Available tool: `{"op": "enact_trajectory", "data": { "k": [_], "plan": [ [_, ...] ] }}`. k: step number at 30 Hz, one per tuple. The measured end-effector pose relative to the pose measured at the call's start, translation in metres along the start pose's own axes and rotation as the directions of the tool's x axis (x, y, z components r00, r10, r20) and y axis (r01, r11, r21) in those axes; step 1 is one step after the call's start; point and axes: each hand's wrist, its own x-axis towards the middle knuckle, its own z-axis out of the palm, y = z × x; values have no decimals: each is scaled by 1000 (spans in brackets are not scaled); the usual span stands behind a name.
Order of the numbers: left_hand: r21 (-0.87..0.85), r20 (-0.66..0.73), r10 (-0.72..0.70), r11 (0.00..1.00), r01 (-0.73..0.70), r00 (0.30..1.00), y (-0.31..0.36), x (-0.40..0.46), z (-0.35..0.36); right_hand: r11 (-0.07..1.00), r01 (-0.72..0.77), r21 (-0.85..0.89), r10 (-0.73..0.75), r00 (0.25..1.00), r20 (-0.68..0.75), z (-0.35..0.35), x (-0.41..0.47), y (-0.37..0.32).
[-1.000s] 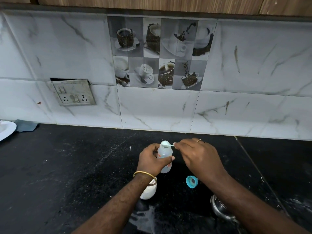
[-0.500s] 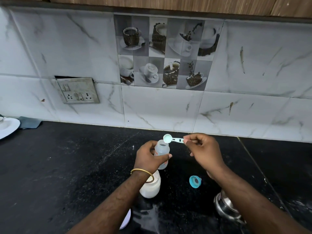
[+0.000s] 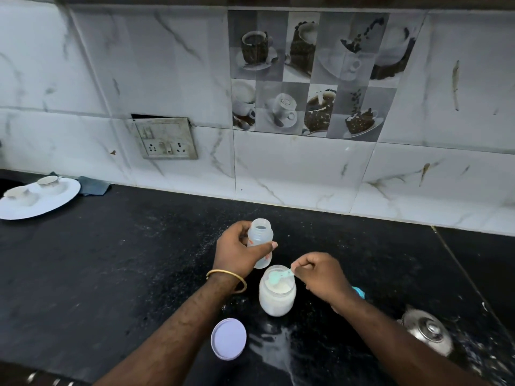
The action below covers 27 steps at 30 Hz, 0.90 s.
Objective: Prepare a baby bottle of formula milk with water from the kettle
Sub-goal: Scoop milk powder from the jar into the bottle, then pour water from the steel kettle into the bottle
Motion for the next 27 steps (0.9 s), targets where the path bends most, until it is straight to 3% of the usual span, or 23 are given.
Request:
{"op": "enact_trajectory", "data": {
  "k": [2, 6, 14, 20, 27],
  "plan": [
    [0, 22, 12, 1000, -12, 1000, 3, -3, 2, 999, 41, -35, -39, 998, 41, 6, 0, 3],
    [-13, 71, 24, 1000, -23, 997, 8, -7, 19, 995, 57, -78, -60, 998, -30, -8, -2, 17],
    [-72, 254, 53, 997, -36, 966, 19, -41, 107, 999, -15, 28, 20, 982, -188, -97, -29, 55],
    [4, 405, -5, 1000, 4, 914, -6, -72, 161, 998, -22, 57, 40, 942, -333, -162, -57, 85],
    [101, 445, -87, 994, 47, 891, -43, -86, 179, 972, -231, 40, 231, 909, -347, -191, -96, 140]
  ]
}}
